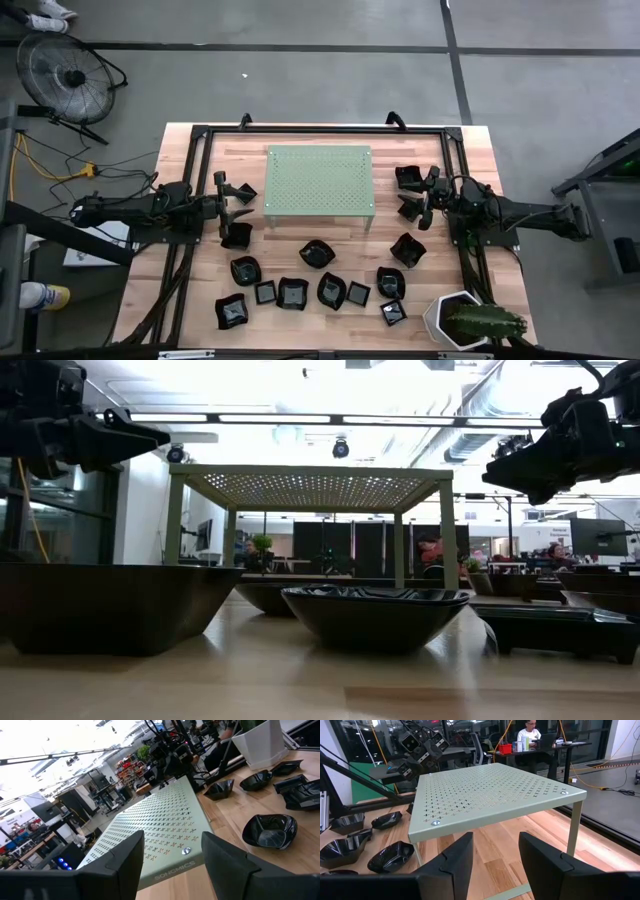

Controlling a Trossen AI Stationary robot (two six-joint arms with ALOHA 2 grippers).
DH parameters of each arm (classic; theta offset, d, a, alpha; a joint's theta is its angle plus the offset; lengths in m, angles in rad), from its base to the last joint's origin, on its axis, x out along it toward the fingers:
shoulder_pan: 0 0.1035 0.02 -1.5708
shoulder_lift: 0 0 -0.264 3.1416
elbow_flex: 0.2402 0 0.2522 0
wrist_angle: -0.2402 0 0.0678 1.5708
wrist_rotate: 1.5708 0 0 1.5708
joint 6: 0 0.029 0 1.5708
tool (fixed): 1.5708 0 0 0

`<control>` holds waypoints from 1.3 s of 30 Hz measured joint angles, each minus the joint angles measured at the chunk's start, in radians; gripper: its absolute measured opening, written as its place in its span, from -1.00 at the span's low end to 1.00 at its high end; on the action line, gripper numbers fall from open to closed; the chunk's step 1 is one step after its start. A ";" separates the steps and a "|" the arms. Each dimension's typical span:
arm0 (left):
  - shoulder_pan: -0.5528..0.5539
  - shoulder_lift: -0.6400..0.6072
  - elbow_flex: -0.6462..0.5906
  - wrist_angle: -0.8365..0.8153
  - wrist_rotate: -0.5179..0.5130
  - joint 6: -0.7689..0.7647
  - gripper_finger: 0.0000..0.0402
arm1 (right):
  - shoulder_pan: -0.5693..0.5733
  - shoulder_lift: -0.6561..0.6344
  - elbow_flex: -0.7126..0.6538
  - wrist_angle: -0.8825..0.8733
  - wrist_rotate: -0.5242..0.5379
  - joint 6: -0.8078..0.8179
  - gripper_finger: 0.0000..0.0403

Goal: Pick & Place Mini shaped plates

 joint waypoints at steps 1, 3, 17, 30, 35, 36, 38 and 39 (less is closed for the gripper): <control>0.000 0.000 0.000 0.000 0.000 0.000 -0.04 | 0.000 0.000 0.000 0.000 0.000 0.000 -0.24; 0.000 0.000 0.000 0.000 0.000 0.000 -0.04 | 0.000 0.000 0.000 0.000 0.000 0.000 -0.24; 0.000 0.000 0.000 0.000 0.000 0.000 -0.04 | 0.000 0.000 0.000 0.000 0.027 0.000 -0.24; 0.000 0.000 0.000 0.000 0.000 0.000 -0.04 | -0.002 0.000 0.003 0.060 0.047 0.263 -0.24; 0.000 0.000 0.000 0.000 0.000 0.000 -0.04 | -0.032 0.004 0.106 -0.054 0.118 0.325 -0.24; 0.000 0.000 0.000 0.000 0.000 0.000 -0.04 | -0.041 0.010 0.139 -0.099 0.139 0.326 -0.24; 0.000 0.000 0.000 0.000 0.000 0.000 -0.04 | -0.061 0.030 0.219 -0.194 0.186 0.319 -0.24; 0.000 0.000 0.000 0.000 0.000 0.000 -0.04 | -0.072 0.044 0.263 -0.246 0.208 0.317 -0.24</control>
